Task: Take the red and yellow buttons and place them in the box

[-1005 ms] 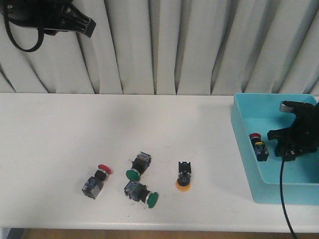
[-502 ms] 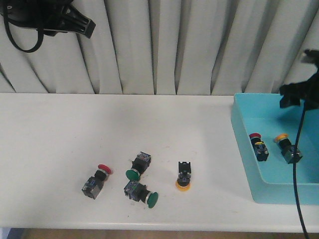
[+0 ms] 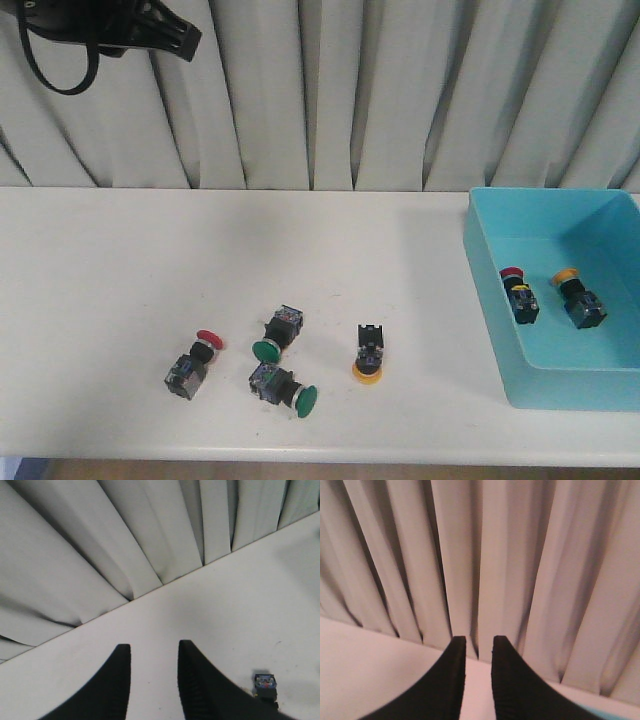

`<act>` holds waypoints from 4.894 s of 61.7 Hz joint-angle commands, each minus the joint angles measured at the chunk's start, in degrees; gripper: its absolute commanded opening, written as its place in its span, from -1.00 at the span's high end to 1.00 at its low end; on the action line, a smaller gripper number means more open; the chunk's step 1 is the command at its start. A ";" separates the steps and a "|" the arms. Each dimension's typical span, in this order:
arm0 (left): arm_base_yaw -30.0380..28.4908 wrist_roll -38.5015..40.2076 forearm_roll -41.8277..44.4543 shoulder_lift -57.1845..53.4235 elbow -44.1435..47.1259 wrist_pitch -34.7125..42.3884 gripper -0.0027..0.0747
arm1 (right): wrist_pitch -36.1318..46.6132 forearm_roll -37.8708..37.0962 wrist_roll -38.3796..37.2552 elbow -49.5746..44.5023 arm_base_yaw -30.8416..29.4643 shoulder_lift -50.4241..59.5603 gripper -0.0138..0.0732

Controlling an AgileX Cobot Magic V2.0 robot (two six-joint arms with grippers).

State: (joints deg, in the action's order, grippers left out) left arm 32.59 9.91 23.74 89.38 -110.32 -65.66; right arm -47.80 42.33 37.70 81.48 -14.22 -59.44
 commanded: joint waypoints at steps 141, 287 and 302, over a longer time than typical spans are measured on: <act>-29.65 0.87 -27.43 -72.56 95.78 57.64 0.95 | 35.90 -15.31 -5.00 -27.82 13.86 23.48 0.69; -29.81 6.06 -16.55 -90.80 114.63 68.10 0.95 | 51.47 -35.69 -21.73 -59.50 13.84 34.34 0.69; -29.81 6.06 -16.55 -90.80 114.63 68.10 0.95 | 51.31 -45.47 -36.56 -76.51 13.84 48.52 0.69</act>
State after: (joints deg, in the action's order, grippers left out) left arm 2.71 15.39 7.23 -0.63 1.54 -1.49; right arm -1.62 -1.21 4.37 7.40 -0.44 -14.74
